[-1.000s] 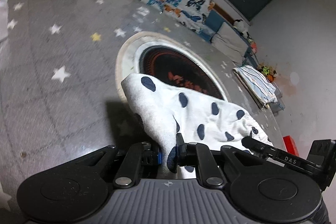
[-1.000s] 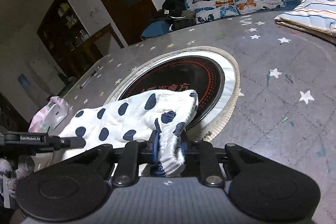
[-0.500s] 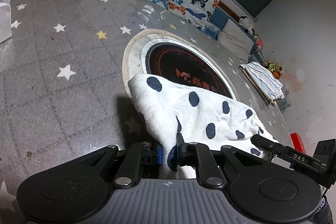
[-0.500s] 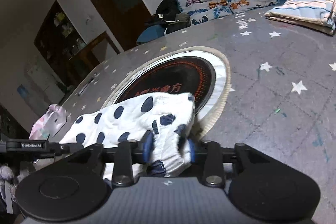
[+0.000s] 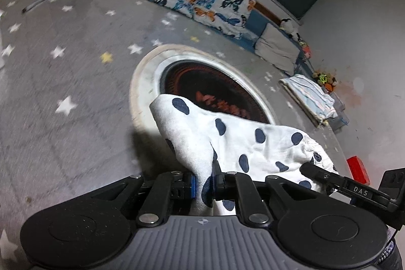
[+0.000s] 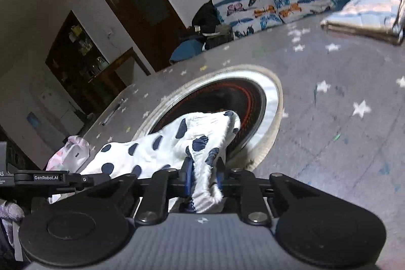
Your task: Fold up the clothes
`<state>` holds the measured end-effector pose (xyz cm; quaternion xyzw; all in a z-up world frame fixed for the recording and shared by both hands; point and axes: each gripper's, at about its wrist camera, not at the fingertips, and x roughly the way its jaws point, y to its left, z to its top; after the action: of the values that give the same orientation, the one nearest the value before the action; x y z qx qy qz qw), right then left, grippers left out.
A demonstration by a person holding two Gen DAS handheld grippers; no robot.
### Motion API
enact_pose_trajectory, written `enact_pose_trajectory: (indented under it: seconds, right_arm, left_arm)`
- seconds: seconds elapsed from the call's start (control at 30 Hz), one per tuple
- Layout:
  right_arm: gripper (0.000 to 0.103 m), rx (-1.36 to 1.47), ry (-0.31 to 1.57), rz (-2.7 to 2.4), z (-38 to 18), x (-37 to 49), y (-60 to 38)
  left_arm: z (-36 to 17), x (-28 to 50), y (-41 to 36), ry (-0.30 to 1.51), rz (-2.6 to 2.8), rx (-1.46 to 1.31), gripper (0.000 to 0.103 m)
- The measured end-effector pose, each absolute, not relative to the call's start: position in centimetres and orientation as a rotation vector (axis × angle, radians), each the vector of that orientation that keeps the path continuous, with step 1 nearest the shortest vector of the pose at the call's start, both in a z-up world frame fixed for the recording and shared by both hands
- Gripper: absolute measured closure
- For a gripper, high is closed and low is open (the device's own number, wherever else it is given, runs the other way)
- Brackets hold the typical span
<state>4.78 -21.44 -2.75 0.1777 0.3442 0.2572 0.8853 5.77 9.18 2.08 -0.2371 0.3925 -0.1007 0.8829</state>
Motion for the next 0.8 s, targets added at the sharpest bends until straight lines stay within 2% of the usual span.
enact_pose_trajectory:
  seconds: [0.2,0.37,0.8]
  right_arm:
    - [0.091,0.360,0.650,0.479,-0.6,4.2,-23.8]
    - [0.091,0.388,0.669,0.461,-1.5,4.7,-25.2]
    - [0.090,0.391,0.660,0.579,-0.8,8.1,-21.3]
  left_arm:
    - [3.7,7.7,6.1,0.796,-0.261,-0.451,0.093]
    - [3.9,8.6,4.5,0.797,-0.266,-0.418,0.093]
    - [1.3,7.5,9.1,0.816,-0.173,-0.517,0.093]
